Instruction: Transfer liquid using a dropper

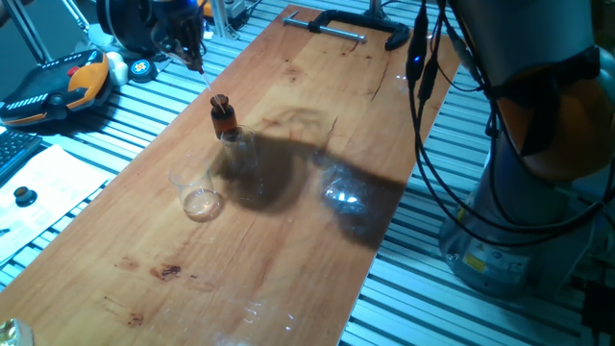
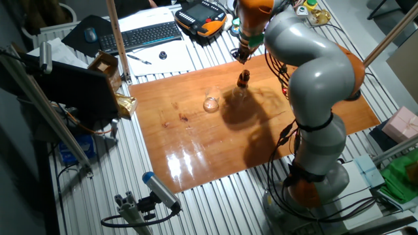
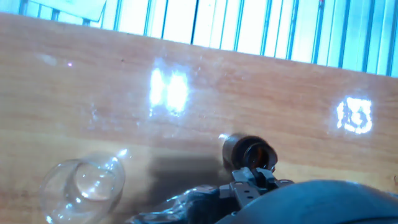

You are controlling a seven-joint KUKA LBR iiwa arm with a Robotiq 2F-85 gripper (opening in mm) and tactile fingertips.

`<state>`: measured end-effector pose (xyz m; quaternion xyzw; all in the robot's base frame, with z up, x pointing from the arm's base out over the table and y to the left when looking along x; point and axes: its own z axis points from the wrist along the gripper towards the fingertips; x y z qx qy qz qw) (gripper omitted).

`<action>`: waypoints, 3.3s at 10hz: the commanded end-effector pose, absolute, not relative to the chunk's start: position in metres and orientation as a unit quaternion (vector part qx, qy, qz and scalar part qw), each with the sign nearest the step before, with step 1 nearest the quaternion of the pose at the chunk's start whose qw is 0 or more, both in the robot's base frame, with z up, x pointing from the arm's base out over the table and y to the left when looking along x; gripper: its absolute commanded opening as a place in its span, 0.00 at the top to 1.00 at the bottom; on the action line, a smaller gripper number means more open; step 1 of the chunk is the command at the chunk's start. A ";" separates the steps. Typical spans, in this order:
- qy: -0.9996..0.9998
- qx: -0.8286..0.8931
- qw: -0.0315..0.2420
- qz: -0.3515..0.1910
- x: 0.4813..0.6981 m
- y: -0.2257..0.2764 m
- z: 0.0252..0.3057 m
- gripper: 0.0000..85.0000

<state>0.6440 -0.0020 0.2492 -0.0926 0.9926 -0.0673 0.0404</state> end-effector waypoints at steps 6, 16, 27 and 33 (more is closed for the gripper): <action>0.989 -0.096 0.080 -0.074 0.643 -0.015 0.256 0.99; 0.984 -0.083 0.133 -0.084 0.649 -0.023 0.244 0.99; 0.987 -0.116 0.090 -0.067 0.661 -0.035 0.182 0.99; 0.987 -0.125 0.078 -0.068 0.663 -0.037 0.160 0.99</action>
